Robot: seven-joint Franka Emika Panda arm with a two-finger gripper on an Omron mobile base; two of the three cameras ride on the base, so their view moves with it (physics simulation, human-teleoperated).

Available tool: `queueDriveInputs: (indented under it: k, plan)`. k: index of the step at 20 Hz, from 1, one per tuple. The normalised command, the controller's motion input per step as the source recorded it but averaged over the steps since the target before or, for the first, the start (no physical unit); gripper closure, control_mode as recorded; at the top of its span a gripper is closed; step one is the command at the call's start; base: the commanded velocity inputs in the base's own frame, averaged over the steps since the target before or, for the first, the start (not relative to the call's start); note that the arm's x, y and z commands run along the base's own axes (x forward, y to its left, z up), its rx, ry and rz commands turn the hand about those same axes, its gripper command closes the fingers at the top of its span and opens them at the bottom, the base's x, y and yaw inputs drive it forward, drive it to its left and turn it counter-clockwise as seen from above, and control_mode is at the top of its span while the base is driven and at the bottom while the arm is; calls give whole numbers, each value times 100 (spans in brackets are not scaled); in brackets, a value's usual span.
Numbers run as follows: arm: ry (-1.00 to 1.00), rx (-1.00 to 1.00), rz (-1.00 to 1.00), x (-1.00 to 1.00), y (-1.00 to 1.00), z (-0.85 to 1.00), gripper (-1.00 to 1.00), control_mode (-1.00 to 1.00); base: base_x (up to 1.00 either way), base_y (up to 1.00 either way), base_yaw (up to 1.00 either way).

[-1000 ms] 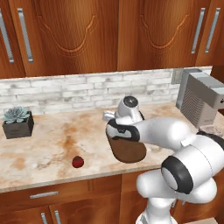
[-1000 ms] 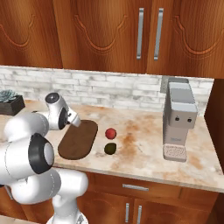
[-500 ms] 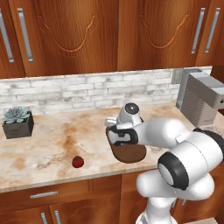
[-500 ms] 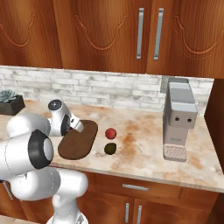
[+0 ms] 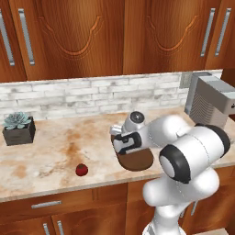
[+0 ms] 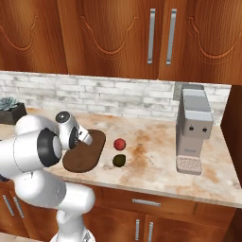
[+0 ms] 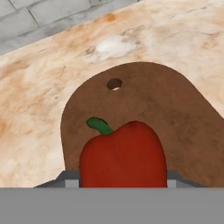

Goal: Place the avocado, onion, tomato, and bell pepper on the cutting board.

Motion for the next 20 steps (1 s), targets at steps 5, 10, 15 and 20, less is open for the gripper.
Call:
queueDriveInputs:
  k: [5, 10, 15, 20]
  plan:
    - [0, 0, 0, 21, 0, -15, 100, -100, 0, 0, 0]
    - [0, 0, 0, 20, 0, -23, 100, -100, 0, 0, 0]
    - [0, 0, 0, 20, 1, -23, 100, -100, 0, 0, 0]
    - [0, 0, 0, 22, 7, -20, 100, -100, 0, 0, 0]
